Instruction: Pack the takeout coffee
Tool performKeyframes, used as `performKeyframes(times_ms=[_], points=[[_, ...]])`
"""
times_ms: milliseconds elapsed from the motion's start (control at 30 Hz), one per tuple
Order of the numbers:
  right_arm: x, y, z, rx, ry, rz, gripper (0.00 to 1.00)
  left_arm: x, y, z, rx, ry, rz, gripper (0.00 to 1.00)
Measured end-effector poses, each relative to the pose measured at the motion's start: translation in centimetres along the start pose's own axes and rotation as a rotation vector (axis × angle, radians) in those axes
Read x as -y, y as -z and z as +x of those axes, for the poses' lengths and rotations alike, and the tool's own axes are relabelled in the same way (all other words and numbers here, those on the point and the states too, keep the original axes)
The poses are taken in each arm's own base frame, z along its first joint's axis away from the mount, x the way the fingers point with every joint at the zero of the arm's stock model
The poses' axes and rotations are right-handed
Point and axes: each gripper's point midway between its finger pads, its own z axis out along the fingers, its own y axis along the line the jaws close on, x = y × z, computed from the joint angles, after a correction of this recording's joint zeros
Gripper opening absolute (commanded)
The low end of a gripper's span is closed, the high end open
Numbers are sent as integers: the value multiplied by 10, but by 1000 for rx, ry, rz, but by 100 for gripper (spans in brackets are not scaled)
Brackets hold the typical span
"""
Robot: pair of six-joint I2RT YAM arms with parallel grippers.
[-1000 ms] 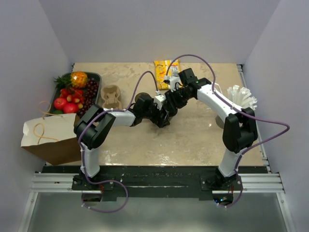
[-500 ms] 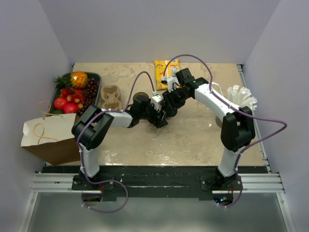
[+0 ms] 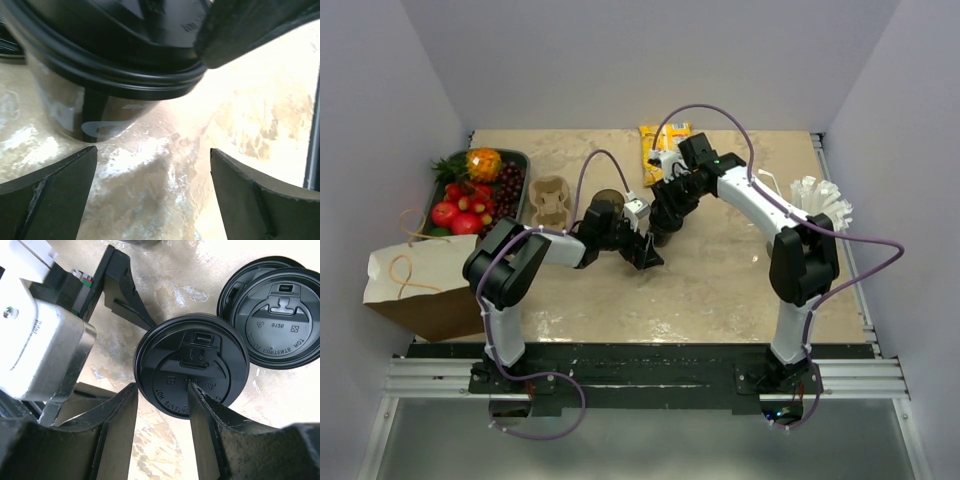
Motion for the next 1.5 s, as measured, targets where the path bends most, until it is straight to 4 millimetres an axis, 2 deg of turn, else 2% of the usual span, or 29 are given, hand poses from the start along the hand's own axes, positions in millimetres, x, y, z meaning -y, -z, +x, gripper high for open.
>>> performKeyframes(times_ms=[233, 400, 733, 1233, 1500], points=[[-8, -5, 2, -21, 69, 22, 49, 10, 4, 6, -8, 5, 50, 100], [-14, -8, 2, -36, 130, 44, 48, 23, 14, 16, -23, 23, 81, 100], [-10, -11, 4, -66, 243, 113, 48, 35, 37, 32, -53, 79, 92, 100], [-12, -20, 1, -115, 397, 202, 47, 29, 60, 41, -58, 130, 45, 100], [-9, -23, 1, -133, 425, 250, 47, 31, 64, 43, -67, 139, 41, 100]])
